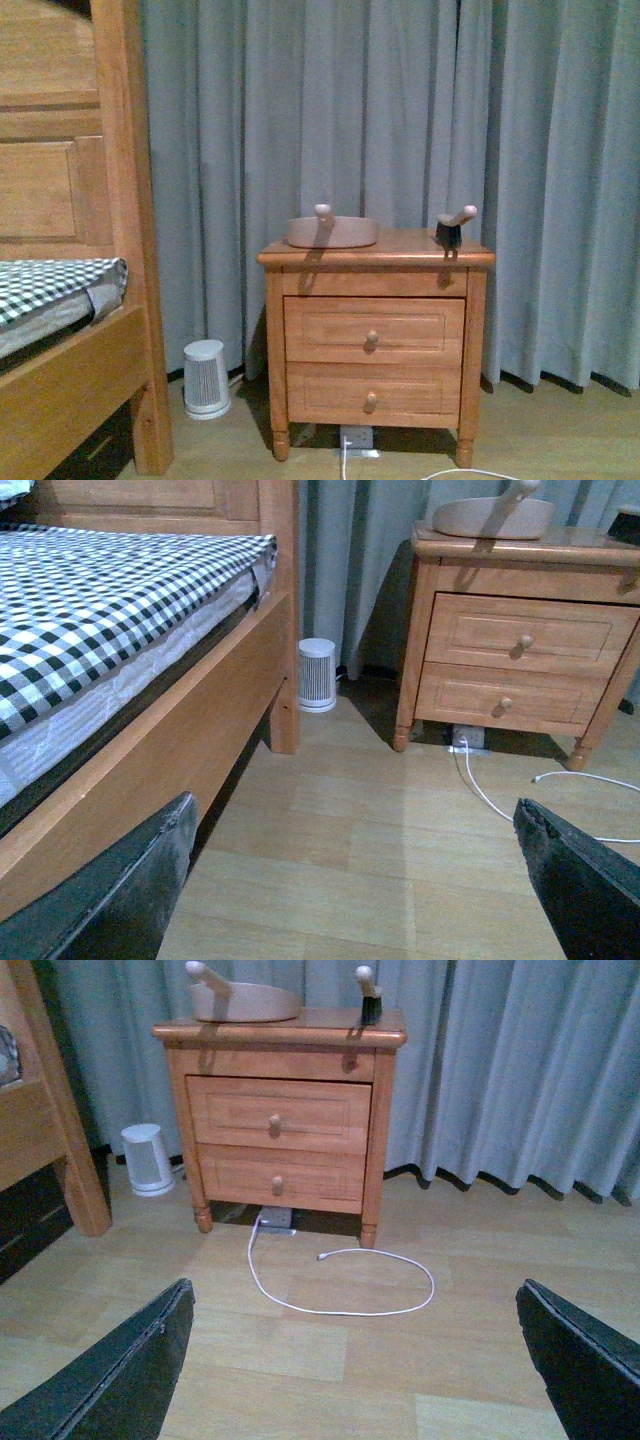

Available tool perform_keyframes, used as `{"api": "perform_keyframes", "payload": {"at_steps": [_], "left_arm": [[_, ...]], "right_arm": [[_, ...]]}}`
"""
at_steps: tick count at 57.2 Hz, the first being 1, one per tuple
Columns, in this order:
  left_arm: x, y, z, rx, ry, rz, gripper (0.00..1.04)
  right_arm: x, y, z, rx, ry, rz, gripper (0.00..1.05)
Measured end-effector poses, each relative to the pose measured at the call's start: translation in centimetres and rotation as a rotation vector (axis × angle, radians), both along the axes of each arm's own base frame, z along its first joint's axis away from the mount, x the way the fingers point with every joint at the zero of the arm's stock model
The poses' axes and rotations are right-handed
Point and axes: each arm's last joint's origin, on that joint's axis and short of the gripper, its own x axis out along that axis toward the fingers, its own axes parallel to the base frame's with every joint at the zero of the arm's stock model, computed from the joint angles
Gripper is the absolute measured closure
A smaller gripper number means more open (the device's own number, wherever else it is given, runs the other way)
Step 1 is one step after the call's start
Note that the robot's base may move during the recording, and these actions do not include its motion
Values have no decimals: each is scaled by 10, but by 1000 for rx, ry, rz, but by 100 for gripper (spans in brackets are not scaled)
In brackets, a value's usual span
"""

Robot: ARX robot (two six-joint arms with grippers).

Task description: Clean up trash

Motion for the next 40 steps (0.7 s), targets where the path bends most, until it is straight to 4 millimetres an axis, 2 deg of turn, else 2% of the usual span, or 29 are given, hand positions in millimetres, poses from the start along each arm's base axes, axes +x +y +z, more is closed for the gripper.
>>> {"api": "perform_keyframes", "payload": {"at_steps": [40], "left_arm": [[0, 0, 0, 0, 0, 0, 8]], "right_arm": [[0, 0, 0, 0, 0, 0, 7]]}}
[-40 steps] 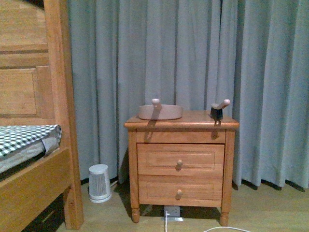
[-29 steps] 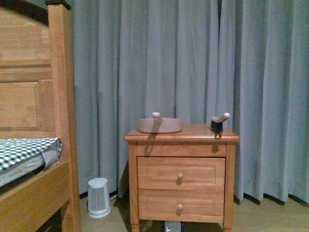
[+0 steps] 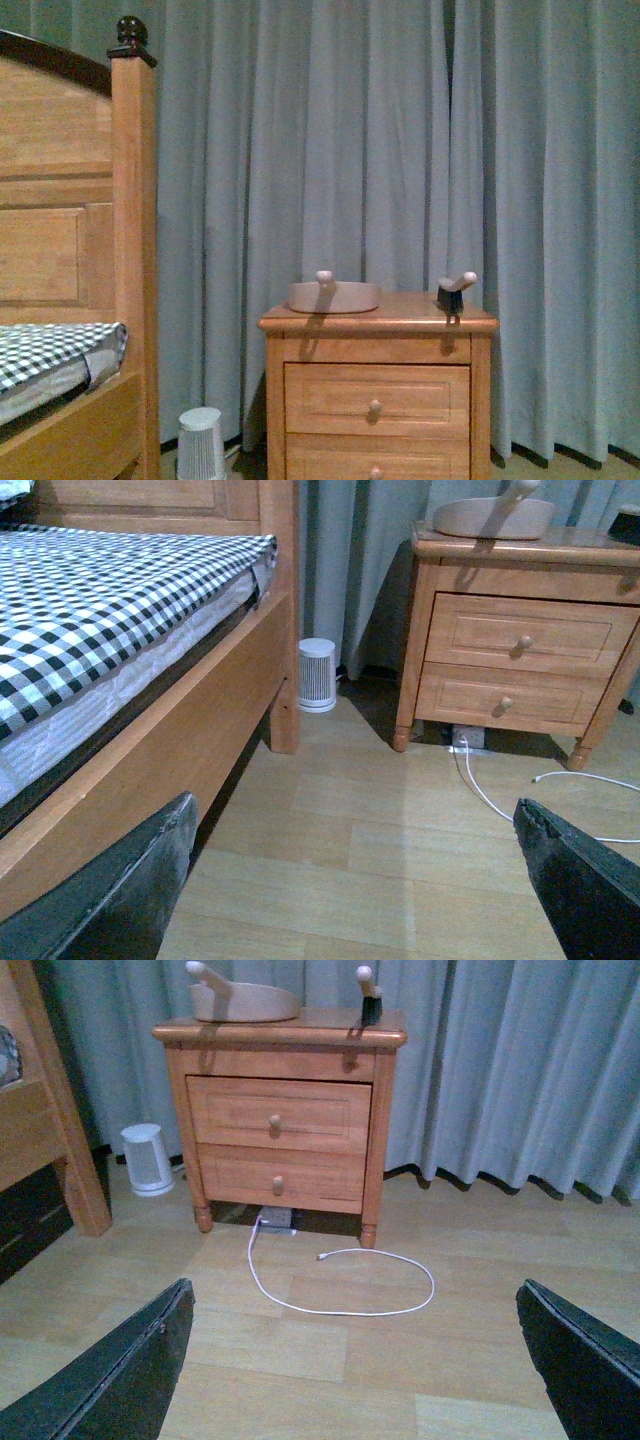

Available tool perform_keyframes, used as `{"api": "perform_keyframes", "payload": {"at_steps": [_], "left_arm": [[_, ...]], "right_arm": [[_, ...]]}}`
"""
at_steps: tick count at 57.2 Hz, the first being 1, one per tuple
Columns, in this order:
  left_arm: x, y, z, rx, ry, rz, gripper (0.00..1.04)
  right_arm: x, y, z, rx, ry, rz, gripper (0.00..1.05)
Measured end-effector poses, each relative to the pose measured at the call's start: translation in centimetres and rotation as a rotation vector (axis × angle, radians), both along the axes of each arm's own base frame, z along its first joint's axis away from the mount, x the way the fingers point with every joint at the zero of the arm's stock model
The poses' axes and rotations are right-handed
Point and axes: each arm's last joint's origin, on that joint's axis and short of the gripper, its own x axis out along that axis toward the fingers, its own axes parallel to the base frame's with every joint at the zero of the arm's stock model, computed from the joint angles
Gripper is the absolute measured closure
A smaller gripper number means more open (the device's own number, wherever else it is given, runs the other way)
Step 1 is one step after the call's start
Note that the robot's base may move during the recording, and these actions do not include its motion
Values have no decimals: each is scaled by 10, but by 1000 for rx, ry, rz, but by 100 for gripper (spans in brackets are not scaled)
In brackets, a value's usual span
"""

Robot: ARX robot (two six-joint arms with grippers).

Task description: Clean up trash

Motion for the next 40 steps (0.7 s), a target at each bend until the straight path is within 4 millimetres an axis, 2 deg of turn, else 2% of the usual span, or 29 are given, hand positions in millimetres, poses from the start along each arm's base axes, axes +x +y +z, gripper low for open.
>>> {"api": "perform_keyframes", "payload": {"at_steps": [40], "left_arm": [[0, 0, 0, 0, 0, 0, 8]], "right_arm": [[0, 0, 0, 0, 0, 0, 7]]}}
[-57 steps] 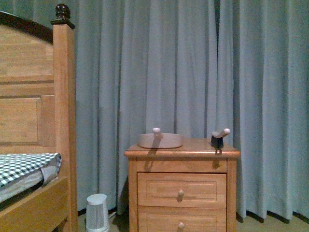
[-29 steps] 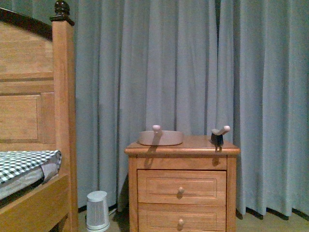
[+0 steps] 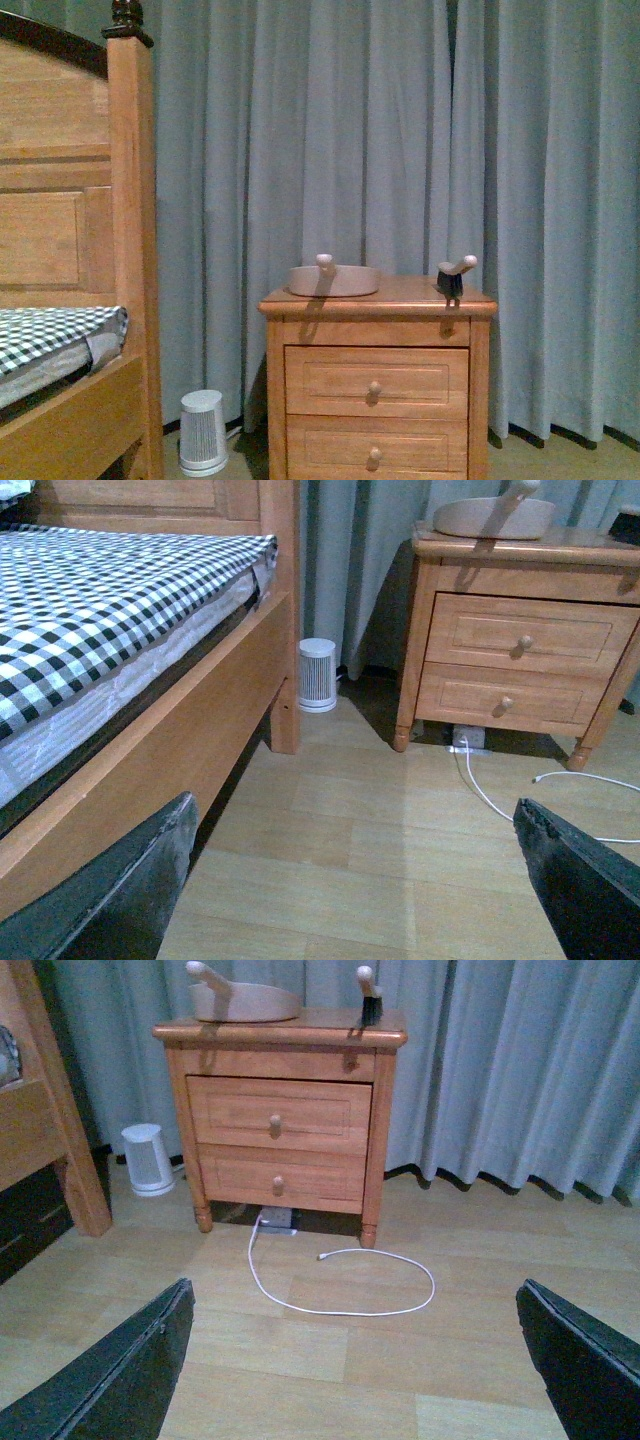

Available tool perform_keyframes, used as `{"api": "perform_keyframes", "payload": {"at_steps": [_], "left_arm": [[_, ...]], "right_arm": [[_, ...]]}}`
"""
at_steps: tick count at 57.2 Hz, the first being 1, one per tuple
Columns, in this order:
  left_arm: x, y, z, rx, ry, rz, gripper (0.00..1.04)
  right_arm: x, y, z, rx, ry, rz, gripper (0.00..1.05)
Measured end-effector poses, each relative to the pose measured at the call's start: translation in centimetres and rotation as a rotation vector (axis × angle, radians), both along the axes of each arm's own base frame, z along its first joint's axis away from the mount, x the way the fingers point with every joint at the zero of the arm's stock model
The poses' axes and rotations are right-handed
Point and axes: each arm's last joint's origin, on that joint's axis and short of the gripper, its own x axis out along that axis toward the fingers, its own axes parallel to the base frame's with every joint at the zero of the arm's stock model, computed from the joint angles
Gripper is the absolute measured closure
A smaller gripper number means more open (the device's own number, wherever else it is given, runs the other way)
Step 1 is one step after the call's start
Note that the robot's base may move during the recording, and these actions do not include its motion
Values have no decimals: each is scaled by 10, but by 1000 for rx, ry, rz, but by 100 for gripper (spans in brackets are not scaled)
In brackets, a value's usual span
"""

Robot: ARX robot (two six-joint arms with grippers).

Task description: Clean up trash

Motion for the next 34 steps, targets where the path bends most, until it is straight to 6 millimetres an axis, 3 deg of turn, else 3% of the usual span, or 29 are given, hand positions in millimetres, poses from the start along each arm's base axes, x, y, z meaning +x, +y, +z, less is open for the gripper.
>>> {"api": "perform_keyframes", "payload": {"at_steps": [34], "left_arm": [[0, 0, 0, 0, 0, 0, 8]], "right_arm": [[0, 0, 0, 0, 0, 0, 7]]}}
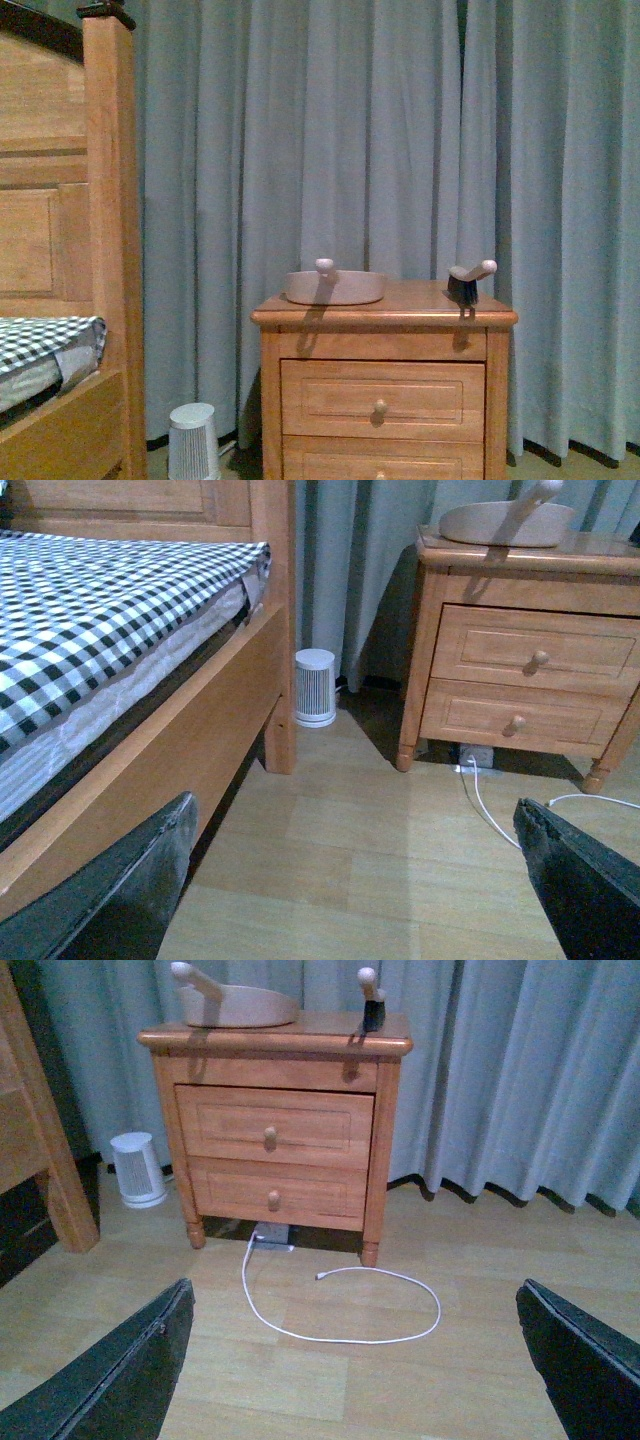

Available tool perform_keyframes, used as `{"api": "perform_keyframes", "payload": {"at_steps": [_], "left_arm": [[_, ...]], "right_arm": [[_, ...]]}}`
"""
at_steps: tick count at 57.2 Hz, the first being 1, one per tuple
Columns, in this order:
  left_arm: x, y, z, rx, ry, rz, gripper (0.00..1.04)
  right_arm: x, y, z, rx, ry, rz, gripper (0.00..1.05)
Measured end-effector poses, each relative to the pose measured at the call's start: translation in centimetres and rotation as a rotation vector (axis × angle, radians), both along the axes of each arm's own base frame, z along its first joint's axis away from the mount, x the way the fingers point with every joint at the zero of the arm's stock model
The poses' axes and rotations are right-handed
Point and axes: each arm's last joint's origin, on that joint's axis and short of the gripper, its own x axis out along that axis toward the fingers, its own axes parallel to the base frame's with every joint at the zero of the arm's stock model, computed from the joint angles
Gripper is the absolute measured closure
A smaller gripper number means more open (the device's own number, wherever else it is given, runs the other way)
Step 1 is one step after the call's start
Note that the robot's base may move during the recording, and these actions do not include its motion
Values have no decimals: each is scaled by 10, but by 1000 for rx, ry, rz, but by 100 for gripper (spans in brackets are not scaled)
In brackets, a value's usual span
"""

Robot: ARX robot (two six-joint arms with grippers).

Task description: Clean up trash

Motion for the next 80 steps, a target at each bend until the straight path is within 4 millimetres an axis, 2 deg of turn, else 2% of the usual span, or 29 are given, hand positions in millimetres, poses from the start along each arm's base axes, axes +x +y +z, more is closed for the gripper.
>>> {"api": "perform_keyframes", "payload": {"at_steps": [80], "left_arm": [[0, 0, 0, 0, 0, 0, 8]], "right_arm": [[0, 0, 0, 0, 0, -3, 7]]}}
